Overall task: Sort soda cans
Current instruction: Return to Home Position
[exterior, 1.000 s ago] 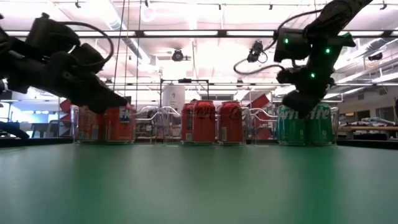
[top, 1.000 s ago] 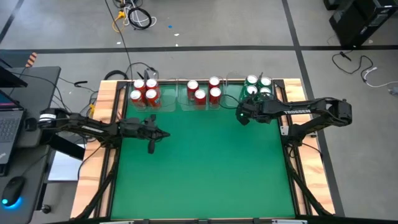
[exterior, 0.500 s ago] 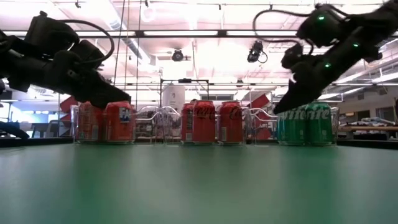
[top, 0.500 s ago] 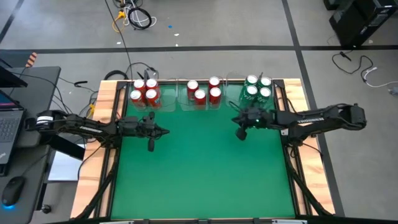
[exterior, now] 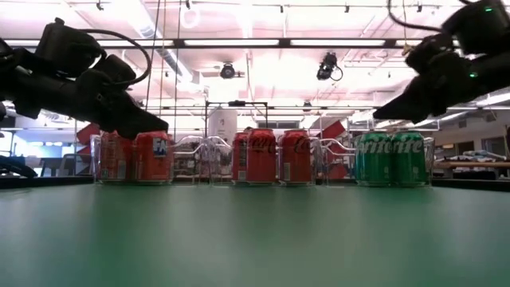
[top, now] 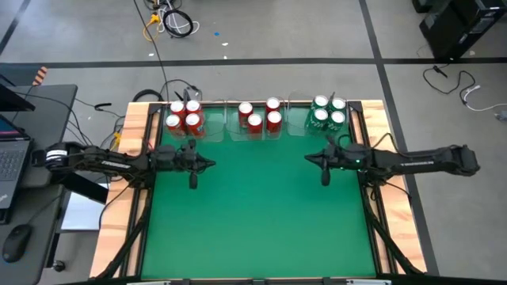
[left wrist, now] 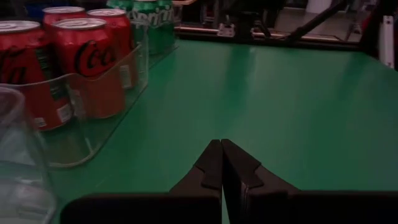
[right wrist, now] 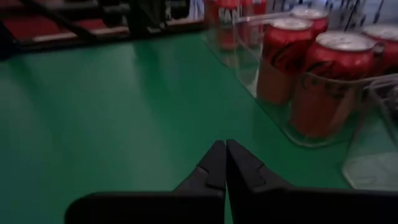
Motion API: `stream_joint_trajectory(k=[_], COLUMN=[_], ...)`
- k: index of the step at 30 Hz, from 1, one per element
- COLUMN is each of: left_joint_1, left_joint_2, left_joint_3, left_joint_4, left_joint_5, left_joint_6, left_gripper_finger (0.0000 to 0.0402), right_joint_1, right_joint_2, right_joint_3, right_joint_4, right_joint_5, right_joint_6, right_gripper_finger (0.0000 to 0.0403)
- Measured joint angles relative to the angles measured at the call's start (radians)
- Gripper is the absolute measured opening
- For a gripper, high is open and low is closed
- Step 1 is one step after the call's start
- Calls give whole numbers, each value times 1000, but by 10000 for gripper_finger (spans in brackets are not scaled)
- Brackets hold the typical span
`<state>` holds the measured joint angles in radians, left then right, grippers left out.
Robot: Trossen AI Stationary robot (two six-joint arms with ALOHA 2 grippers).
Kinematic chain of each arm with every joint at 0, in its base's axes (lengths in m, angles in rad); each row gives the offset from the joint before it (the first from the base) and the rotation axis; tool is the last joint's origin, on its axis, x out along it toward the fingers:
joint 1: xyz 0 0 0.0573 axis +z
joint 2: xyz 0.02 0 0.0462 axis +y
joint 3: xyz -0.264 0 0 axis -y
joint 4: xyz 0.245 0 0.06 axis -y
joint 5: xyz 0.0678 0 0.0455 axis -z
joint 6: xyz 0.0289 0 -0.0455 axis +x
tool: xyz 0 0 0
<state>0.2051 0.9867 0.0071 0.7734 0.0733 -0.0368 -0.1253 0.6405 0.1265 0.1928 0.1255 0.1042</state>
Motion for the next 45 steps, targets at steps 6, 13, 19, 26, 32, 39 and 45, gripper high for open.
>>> stream_joint_trajectory(k=[6,13,19,26,32,39,45], left_joint_1=[63,123,156,175,196,214,205], left_joint_2=[0,-1,-32,-106,-249,-489,-695], left_joint_3=[0,0,-1,-1,-1,-1,-1], left_joint_4=[3,48,47,63,42,-142,-284], left_joint_5=[64,123,123,150,171,135,37], left_joint_6=[-2,-20,-7,4,3,-16,-44], left_gripper_finger=[1,1,1,1,1,1,1], right_joint_1=[-2,-4,-13,-33,-84,-157,-190], right_joint_2=[-305,-619,-638,-638,-638,-638,-638], right_joint_3=[-70,-88,-65,-65,-65,-65,-65], right_joint_4=[-123,-257,-329,-328,-329,-336,-332], right_joint_5=[-21,-66,-46,-44,-52,-117,-170], right_joint_6=[-11,-76,-81,-98,-117,-123,-120], right_gripper_finger=[0,0,0,0,0,0,0])
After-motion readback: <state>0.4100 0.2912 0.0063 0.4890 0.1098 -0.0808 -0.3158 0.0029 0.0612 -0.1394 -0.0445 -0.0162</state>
